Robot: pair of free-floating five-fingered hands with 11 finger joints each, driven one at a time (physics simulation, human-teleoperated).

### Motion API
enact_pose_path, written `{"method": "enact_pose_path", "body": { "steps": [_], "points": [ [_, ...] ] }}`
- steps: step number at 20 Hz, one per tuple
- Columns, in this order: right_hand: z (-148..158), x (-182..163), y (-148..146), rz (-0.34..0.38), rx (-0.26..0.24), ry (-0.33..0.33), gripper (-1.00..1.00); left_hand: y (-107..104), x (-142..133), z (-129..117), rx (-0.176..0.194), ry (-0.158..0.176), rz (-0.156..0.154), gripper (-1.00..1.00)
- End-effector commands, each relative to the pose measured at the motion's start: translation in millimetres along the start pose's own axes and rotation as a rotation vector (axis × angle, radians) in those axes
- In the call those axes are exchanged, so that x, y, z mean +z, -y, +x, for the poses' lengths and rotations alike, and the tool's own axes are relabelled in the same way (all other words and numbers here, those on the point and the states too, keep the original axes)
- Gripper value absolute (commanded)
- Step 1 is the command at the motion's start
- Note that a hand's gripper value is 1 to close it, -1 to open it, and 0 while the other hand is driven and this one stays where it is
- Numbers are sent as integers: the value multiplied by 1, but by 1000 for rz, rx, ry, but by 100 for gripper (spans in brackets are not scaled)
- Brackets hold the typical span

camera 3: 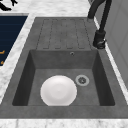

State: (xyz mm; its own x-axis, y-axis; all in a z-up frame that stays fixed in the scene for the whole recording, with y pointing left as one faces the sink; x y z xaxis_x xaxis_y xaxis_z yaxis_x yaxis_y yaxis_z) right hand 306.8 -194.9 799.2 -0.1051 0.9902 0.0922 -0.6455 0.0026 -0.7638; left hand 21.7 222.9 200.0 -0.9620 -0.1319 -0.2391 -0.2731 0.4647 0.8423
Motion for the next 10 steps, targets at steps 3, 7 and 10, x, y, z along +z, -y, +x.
{"method": "enact_pose_path", "body": {
  "steps": [3, 7, 10],
  "points": [
    [-17, 37, -30, -45, -3, 8, 100, 0, 0, 0, 0, 0, 0, 0],
    [-31, 48, -55, -117, -7, 20, 100, 0, 0, 0, 0, 0, 0, 0],
    [-44, 50, -72, -166, -2, 22, 100, 0, 0, 0, 0, 0, 0, 0]
  ]
}}
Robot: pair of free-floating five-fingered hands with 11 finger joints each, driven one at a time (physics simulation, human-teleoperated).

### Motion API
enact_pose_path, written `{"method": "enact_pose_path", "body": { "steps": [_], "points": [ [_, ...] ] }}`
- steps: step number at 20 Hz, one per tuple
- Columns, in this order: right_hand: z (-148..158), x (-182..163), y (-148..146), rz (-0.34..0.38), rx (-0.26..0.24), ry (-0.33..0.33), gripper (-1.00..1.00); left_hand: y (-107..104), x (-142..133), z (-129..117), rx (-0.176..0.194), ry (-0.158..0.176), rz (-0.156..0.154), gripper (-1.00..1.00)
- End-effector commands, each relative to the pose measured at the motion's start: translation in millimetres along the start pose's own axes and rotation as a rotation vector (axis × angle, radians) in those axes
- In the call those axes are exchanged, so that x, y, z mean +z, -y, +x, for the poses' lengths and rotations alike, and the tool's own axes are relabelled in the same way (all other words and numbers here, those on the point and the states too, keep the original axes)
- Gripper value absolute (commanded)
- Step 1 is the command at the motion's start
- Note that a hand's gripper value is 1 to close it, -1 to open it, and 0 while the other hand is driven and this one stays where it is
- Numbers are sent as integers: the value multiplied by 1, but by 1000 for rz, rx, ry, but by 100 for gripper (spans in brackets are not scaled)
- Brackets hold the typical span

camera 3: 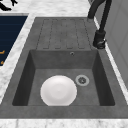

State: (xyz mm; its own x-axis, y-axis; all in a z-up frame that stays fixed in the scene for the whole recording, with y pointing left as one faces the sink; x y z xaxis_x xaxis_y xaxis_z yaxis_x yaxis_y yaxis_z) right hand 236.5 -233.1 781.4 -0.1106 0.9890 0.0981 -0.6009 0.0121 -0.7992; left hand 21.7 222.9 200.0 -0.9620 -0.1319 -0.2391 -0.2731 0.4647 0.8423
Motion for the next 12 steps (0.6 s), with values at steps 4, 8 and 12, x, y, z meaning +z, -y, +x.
{"method": "enact_pose_path", "body": {
  "steps": [4, 8, 12],
  "points": [
    [-29, 7, -55, -81, -38, 38, 100, 0, 0, 0, 0, 0, 0, 0],
    [-40, 16, -97, -115, -27, 31, 100, 0, 0, 0, 0, 0, 0, 0],
    [-46, 27, -133, -104, -4, 13, 100, 0, 0, 0, 0, 0, 0, 0]
  ]
}}
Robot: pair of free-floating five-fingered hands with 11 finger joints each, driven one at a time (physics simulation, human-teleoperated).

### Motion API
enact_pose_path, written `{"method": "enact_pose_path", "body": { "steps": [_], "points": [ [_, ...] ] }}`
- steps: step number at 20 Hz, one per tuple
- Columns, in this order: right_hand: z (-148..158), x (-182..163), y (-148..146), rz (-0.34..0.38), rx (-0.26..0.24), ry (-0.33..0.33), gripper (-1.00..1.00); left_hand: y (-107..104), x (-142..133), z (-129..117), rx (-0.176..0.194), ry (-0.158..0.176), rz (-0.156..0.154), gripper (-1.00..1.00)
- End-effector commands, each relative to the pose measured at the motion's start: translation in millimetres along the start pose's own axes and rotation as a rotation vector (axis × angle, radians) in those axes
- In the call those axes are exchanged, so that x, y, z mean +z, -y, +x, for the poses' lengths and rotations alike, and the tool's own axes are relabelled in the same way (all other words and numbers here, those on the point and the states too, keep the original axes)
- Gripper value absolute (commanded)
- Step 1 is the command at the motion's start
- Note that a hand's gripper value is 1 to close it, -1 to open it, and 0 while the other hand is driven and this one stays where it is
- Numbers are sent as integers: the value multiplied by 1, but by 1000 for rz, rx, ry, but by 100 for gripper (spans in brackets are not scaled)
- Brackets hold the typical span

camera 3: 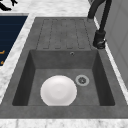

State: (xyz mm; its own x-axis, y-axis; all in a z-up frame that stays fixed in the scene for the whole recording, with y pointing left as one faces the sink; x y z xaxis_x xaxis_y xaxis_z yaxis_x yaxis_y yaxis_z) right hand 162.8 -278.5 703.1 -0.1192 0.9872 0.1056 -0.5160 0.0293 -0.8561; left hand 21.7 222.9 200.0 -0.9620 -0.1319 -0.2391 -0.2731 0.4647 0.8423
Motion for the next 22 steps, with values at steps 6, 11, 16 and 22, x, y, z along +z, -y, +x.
{"method": "enact_pose_path", "body": {
  "steps": [6, 11, 16, 22],
  "points": [
    [-15, 10, -84, -15, -32, -18, 100, 0, 0, 0, 0, 0, 0, 0],
    [-37, -8, -125, -2, -58, -5, 100, 0, 0, 0, 0, 0, 0, 0],
    [-65, -38, -156, -7, -87, -3, 100, 0, 0, 0, 0, 0, 0, 0],
    [-99, -79, -186, -8, -94, 11, 100, 0, 0, 0, 0, 0, 0, 0]
  ]
}}
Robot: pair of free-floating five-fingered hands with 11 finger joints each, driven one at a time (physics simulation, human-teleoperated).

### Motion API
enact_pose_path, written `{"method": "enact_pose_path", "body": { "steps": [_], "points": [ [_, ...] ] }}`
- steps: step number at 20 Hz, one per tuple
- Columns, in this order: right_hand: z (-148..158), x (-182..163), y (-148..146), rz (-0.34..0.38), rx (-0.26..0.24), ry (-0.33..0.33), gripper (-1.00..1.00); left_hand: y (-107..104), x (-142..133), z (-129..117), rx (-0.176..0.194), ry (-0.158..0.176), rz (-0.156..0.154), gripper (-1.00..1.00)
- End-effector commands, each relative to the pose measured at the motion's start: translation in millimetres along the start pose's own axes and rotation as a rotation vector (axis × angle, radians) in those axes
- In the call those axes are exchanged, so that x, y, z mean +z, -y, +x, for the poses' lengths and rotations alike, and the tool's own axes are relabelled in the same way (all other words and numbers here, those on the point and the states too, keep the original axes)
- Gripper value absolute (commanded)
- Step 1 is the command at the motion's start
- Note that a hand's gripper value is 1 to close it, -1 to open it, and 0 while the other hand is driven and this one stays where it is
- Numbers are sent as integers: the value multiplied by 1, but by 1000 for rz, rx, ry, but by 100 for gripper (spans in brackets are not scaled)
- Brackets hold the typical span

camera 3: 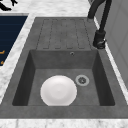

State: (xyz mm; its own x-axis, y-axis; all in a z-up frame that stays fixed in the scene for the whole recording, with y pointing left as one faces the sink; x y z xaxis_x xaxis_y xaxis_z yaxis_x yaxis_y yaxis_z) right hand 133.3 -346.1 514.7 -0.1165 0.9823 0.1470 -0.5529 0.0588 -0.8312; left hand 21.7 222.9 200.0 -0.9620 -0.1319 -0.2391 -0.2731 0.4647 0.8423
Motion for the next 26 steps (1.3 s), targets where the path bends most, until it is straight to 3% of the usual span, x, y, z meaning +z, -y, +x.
{"method": "enact_pose_path", "body": {
  "steps": [1, 13, 20, 26],
  "points": [
    [-23, -26, -14, -48, -56, -5, 100, 0, 0, 0, 0, 0, 0, 0],
    [-88, -119, -21, -12, -19, 14, 100, 0, 0, 0, 0, 0, 0, 0],
    [-127, -172, -13, -15, -29, 19, 100, 0, 0, 0, 0, 0, 0, 0],
    [-162, -219, -28, -19, -58, 14, 100, 0, 0, 0, 0, 0, 0, 0]
  ]
}}
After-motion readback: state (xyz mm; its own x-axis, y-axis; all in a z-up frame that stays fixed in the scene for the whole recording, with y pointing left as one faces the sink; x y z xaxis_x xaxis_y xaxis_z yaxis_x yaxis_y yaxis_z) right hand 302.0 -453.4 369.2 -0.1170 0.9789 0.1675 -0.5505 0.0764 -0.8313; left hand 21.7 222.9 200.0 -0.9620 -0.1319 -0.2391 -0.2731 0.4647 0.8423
